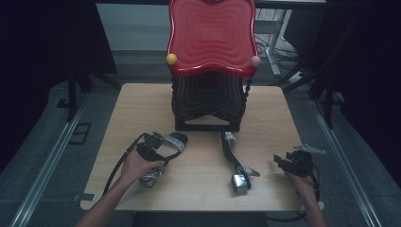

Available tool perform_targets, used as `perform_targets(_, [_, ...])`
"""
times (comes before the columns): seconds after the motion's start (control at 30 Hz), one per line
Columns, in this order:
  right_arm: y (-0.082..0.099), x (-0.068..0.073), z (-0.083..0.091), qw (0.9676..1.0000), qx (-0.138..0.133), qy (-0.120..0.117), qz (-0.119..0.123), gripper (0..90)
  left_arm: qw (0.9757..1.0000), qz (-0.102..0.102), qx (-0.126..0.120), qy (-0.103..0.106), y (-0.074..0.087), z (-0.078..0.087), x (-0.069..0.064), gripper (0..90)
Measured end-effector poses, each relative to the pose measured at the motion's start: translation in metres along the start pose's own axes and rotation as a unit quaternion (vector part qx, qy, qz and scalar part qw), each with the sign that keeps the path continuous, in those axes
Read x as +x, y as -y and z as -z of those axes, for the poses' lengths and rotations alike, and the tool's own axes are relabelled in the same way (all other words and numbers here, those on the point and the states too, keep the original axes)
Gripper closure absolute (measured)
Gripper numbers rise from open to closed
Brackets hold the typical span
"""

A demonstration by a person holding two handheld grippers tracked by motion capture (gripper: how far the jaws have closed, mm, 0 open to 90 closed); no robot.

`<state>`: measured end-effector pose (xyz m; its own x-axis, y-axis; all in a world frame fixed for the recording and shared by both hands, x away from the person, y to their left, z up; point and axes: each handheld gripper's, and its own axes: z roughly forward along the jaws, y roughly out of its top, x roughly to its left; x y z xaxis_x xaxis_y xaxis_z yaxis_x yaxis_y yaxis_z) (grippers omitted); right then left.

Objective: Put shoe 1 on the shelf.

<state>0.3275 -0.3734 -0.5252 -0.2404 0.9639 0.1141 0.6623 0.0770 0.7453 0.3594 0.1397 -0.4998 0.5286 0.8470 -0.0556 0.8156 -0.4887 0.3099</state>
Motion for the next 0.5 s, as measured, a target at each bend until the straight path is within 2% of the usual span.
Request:
perform_targets(0.1, [0.000,-0.001,0.001,1.0000,-0.002,0.001,-0.001,39.0,0.9998,-0.003,0.013,-0.011,0.000,-0.006,-0.001,31.5])
perform_targets(0.27, [0.000,-0.001,0.001,1.0000,-0.002,0.002,-0.001,38.9,0.9998,0.001,0.020,-0.007,0.000,-0.008,0.000,36.8])
perform_targets(0.33, [0.000,-0.001,0.001,1.0000,-0.001,0.002,-0.001,38.9,0.9998,0.005,0.017,-0.006,0.000,-0.008,0.000,38.2])
perform_targets(0.47, [0.000,0.000,0.001,1.0000,-0.002,0.002,-0.001,38.9,0.9999,-0.002,0.015,-0.005,0.002,-0.007,0.005,40.9])
perform_targets(0.5, [-0.001,0.000,0.002,1.0000,-0.001,0.003,0.001,38.9,0.9999,-0.005,0.012,0.002,0.003,-0.005,0.009,41.2])
